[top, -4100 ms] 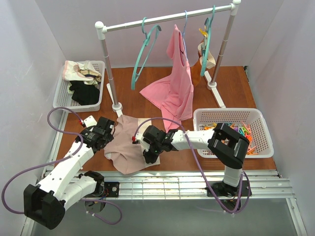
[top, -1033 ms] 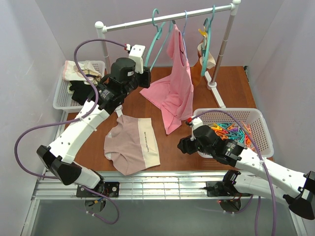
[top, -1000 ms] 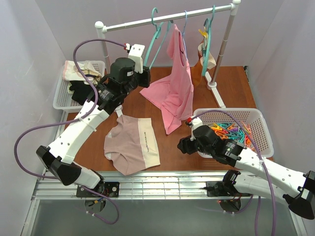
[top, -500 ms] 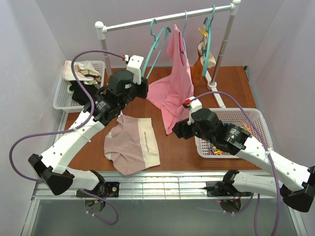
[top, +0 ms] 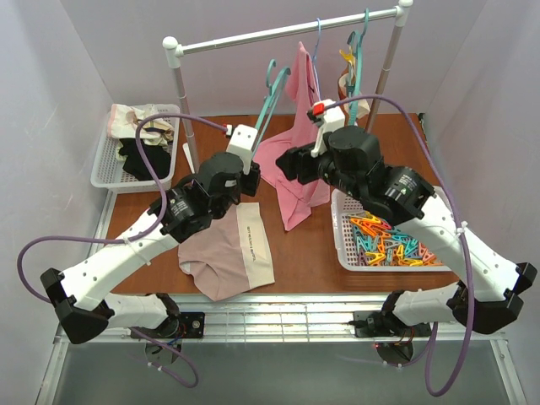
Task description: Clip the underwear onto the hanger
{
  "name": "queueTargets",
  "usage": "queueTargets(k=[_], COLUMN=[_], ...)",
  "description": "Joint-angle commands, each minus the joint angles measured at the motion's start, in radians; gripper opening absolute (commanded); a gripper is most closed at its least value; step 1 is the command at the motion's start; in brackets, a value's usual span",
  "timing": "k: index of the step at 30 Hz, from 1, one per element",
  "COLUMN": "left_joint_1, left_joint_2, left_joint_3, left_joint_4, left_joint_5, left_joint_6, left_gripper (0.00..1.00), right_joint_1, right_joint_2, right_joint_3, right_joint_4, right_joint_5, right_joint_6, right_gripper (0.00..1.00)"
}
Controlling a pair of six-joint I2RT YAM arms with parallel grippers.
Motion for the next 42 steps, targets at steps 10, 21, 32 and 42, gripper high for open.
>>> queueTargets(k=[10, 21, 32, 42], left_joint_1=[-0.188, -0.288, -0.346, -0.386], left_joint_2=[-0.033, 0.073, 0.126, 0.198], left_joint_3=[-0.098, -0.067, -0.029, -0.015], left_joint_4=[0.021, -0.019, -0.022, -0.016], left_joint_5=[-0.341, -0.473, -0.612, -0.692], left_joint_6=[-0.026, -0.046, -0.011, 0.048], left_gripper=[0.0, 0.0, 0.0, 0.0], right_joint_1=[-0.162, -0.182, -0.182, -0.183], right_joint_2=[0.158, 0.189, 0.264, 0.276], right_joint_3=[0.255, 0.226, 0.215, 0.203], right_joint_4=[0.013, 0.007, -0.11, -0.122], right_joint_5=[-0.139, -0.179, -0.143, -0.152], right_joint_6=[0.086, 0.115, 0.118, 0.103], right_gripper=[0.75, 0.74, 0.68, 0.36])
